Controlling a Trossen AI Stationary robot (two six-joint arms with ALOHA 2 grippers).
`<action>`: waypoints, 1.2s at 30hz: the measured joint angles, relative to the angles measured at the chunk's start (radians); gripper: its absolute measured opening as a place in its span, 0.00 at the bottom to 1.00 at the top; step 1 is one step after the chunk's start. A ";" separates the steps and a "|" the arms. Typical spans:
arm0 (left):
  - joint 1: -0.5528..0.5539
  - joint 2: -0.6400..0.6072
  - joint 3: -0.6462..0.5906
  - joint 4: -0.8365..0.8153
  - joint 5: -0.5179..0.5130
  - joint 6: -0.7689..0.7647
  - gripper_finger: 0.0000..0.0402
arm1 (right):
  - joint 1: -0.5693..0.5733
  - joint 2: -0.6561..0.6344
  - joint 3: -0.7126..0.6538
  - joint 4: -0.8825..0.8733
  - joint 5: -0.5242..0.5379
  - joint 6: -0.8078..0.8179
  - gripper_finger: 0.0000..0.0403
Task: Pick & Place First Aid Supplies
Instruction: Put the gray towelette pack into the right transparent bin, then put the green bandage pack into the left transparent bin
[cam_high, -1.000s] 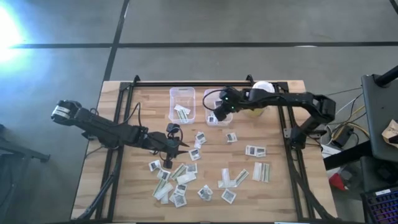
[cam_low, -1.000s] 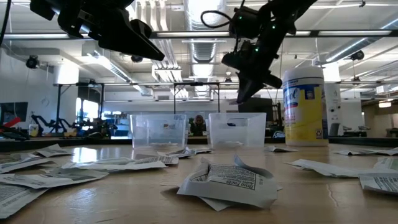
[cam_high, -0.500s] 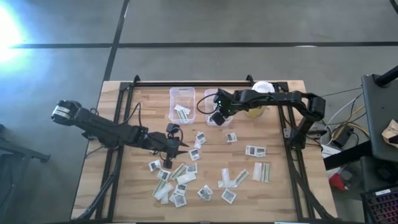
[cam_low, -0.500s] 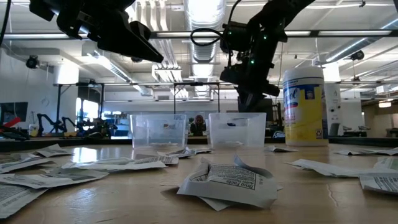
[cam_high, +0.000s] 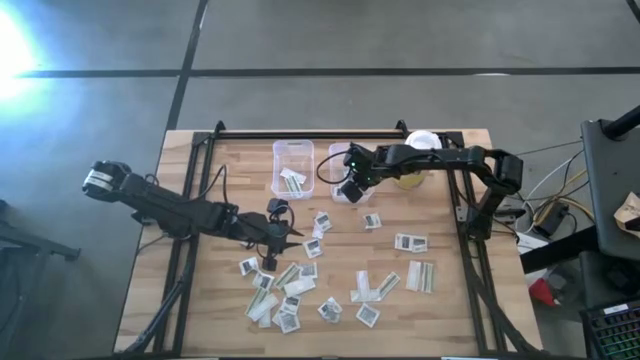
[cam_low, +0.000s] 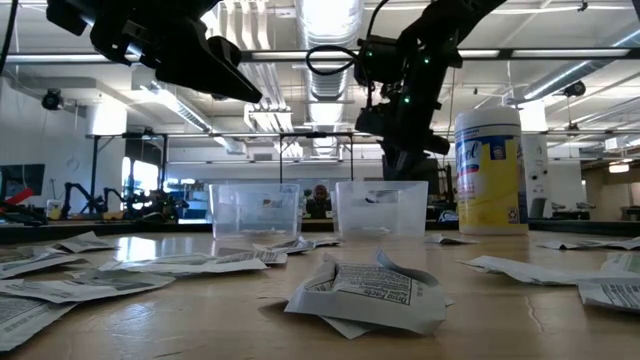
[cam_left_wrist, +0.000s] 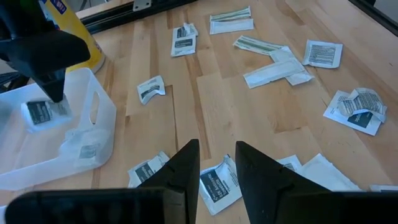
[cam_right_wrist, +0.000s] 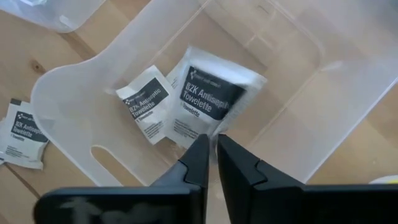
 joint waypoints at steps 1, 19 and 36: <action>0.000 0.000 0.000 0.000 0.000 0.000 0.25 | 0.000 0.000 0.000 0.000 0.000 0.000 0.10; 0.000 0.000 -0.001 -0.035 0.000 -0.026 0.25 | 0.055 -0.089 -0.001 0.004 0.031 -0.030 0.28; 0.000 0.000 -0.001 -0.108 -0.063 -0.216 0.27 | 0.368 -0.179 -0.007 0.005 0.097 -0.033 0.20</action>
